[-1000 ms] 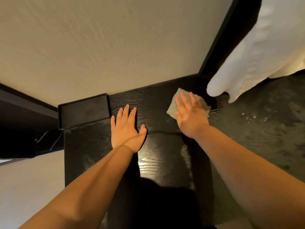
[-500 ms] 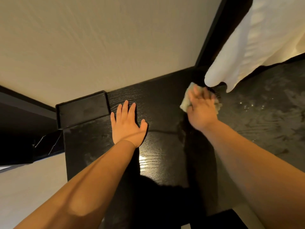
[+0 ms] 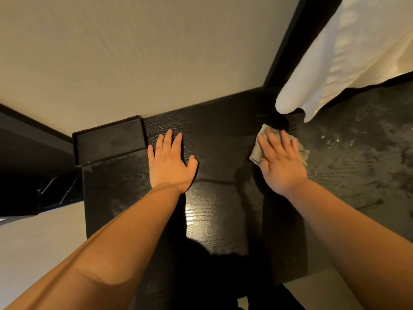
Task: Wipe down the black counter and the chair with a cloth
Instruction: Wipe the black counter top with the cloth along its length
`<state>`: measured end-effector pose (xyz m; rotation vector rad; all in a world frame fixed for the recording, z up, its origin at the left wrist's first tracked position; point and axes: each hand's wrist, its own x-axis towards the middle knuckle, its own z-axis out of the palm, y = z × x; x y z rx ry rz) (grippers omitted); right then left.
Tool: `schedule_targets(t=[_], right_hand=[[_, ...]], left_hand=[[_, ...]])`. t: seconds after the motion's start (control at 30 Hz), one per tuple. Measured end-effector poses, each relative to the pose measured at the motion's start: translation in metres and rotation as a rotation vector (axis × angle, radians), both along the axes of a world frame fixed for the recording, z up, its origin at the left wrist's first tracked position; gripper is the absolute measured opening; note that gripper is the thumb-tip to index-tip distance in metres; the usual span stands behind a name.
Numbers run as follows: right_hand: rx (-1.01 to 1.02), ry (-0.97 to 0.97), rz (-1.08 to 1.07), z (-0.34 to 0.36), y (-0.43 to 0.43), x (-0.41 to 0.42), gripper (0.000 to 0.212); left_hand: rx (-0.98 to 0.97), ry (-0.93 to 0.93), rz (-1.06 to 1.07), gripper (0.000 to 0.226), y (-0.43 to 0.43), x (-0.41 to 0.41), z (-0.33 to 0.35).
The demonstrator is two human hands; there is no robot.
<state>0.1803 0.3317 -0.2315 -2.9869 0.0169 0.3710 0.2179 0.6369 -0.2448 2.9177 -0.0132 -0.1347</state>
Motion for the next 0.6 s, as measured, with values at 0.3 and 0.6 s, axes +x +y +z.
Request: schedule_targets(t=[0.3, 0.6], right_hand=[[0.092, -0.11, 0.369, -0.013, 0.037, -0.027, 0.061], [0.128, -0.033, -0.022, -0.001, 0.031, -0.024, 0.07]], left_hand=[[0.016, -0.003, 0.0, 0.076, 0.0, 0.0, 0.0], [-0.001, -0.007, 0.001, 0.077, 0.0, 0.0, -0.001]])
